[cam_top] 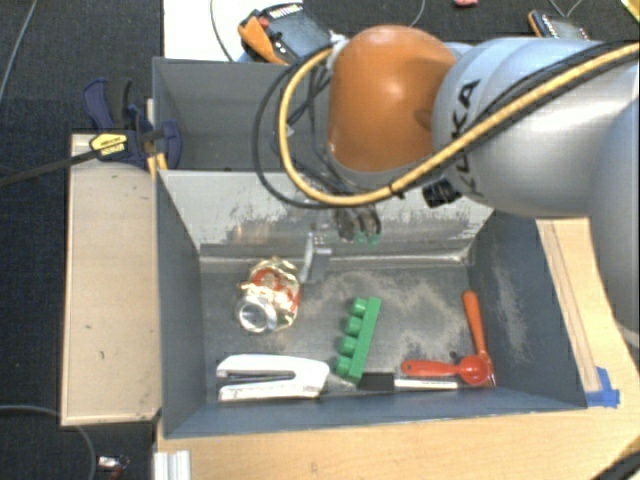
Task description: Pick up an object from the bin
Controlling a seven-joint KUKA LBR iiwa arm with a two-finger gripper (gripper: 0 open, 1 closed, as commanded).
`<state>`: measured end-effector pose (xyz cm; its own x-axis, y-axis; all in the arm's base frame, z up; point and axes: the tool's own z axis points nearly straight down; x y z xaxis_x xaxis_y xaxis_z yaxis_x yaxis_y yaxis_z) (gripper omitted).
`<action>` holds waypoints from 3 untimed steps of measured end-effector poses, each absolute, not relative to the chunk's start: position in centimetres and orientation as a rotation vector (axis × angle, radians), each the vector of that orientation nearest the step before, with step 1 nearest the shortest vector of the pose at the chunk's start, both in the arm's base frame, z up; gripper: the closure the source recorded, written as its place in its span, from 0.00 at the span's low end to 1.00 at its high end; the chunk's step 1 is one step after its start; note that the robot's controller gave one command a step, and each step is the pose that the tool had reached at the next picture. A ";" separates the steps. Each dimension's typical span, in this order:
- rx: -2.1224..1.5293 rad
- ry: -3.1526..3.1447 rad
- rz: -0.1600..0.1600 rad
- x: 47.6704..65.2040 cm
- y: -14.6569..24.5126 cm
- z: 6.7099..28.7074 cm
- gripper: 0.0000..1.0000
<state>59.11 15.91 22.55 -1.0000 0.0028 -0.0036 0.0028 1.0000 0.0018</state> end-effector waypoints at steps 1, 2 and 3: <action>-0.176 3.134 0.002 59.1 15.4 6.9 0.00; -0.524 3.079 0.004 59.0 16.0 16.2 0.00; -0.225 3.143 -0.001 58.6 15.4 7.9 0.00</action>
Offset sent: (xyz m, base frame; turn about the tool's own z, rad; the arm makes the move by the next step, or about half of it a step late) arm -0.0024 0.0006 -0.0655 -0.3424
